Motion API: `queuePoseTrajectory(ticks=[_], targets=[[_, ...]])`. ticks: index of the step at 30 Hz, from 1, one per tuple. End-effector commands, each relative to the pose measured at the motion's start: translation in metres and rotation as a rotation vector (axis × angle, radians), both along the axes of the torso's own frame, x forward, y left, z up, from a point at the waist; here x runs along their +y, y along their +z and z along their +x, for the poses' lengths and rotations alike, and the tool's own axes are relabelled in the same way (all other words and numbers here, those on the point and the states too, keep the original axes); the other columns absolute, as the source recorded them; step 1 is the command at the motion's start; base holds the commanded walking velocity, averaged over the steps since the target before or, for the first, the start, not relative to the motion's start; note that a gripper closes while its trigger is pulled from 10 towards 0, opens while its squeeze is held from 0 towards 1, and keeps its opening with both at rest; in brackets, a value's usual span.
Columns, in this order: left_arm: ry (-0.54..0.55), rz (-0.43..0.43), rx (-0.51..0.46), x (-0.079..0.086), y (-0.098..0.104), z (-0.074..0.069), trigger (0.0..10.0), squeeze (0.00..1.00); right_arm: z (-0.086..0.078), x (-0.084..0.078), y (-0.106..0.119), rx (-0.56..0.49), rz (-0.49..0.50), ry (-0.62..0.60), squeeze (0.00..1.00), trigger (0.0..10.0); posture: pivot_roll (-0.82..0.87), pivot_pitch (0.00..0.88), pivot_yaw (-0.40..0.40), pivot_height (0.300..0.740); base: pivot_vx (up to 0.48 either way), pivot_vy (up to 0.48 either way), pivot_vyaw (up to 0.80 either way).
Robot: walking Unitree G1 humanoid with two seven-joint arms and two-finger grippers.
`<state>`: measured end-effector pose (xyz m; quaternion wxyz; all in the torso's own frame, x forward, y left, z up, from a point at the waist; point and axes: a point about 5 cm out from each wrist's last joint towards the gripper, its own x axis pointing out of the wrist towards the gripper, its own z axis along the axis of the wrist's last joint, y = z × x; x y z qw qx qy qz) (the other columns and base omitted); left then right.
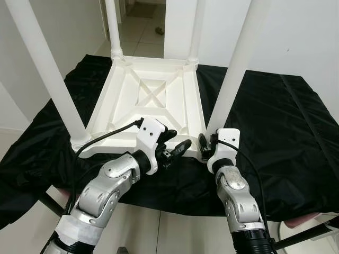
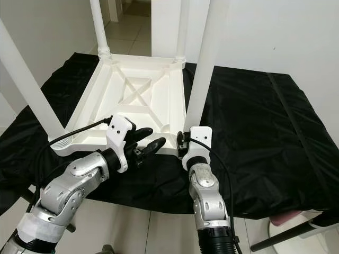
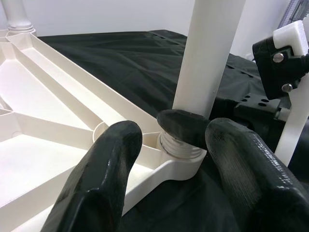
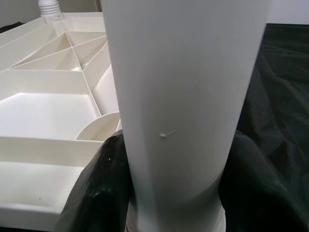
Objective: Building children table
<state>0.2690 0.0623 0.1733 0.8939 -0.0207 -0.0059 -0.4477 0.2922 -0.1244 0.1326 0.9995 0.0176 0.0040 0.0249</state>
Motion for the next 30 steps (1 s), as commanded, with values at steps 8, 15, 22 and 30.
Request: queuePoseTrajectory(ticks=[8,15,22,30], targets=[[-0.017,0.004,-0.013,0.002,0.001,0.0,10.0,0.0,-0.001,-0.011,0.013,-0.073,0.049,0.147,1.0,10.0,0.02,0.0,-0.016,0.74,0.0,0.0,0.0],[-0.025,0.005,-0.005,0.001,0.001,-0.001,10.0,0.0,-0.003,-0.023,0.014,-0.076,-0.038,0.357,0.0,10.0,0.01,0.0,-0.007,0.74,0.0,0.0,0.0],[-0.041,0.011,-0.009,0.0,0.002,0.001,10.0,0.0,0.01,-0.041,0.012,-0.068,-0.178,0.646,0.0,10.0,0.0,0.0,0.009,0.74,0.0,0.0,0.0],[-0.044,0.008,-0.014,0.0,0.004,0.002,10.0,0.0,0.025,-0.039,0.009,-0.06,-0.2,0.69,0.0,10.0,0.01,0.0,0.02,0.74,0.0,0.0,0.0]])
